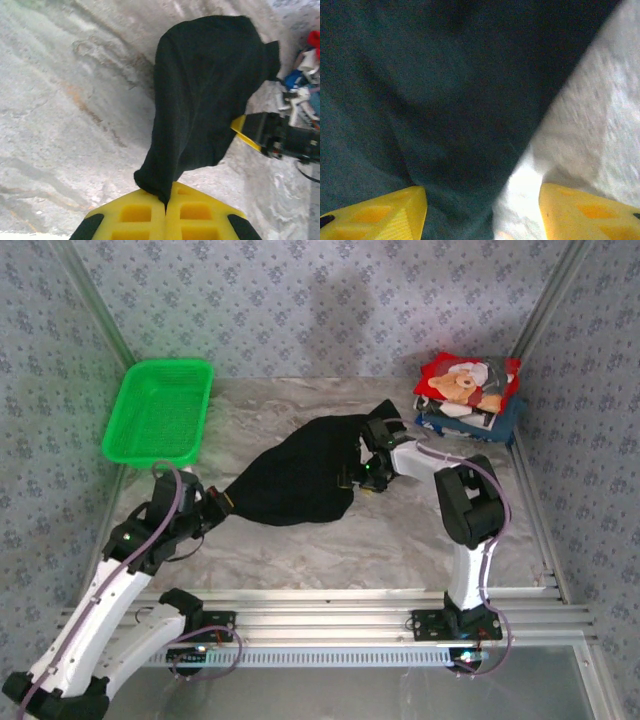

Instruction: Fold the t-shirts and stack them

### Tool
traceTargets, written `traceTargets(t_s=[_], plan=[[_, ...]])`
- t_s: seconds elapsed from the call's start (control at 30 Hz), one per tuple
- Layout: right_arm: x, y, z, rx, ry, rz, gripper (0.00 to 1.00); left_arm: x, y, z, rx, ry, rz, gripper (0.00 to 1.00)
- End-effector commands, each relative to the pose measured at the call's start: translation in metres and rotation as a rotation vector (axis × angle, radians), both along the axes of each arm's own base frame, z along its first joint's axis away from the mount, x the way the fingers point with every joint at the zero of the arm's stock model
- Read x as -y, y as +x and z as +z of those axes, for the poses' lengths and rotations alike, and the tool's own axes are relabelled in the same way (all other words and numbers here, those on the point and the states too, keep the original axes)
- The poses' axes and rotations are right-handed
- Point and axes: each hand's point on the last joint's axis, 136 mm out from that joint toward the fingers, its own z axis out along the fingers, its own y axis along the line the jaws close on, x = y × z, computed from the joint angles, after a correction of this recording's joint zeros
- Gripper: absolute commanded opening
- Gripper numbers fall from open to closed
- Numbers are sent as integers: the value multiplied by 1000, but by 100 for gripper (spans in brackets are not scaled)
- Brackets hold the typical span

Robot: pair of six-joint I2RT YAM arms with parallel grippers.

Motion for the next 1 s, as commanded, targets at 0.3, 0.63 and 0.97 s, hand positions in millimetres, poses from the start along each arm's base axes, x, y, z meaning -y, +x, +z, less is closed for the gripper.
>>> traceTargets(t_s=[0.3, 0.63, 0.97], plan=[[-30, 82, 17, 79, 97, -86, 19, 12, 6, 34, 91, -22, -93, 0], [6, 93, 189, 306, 274, -120, 0, -22, 15, 92, 176, 52, -12, 0], [62, 46, 324, 392, 499, -141, 0, -38, 70, 164, 297, -3, 27, 0]])
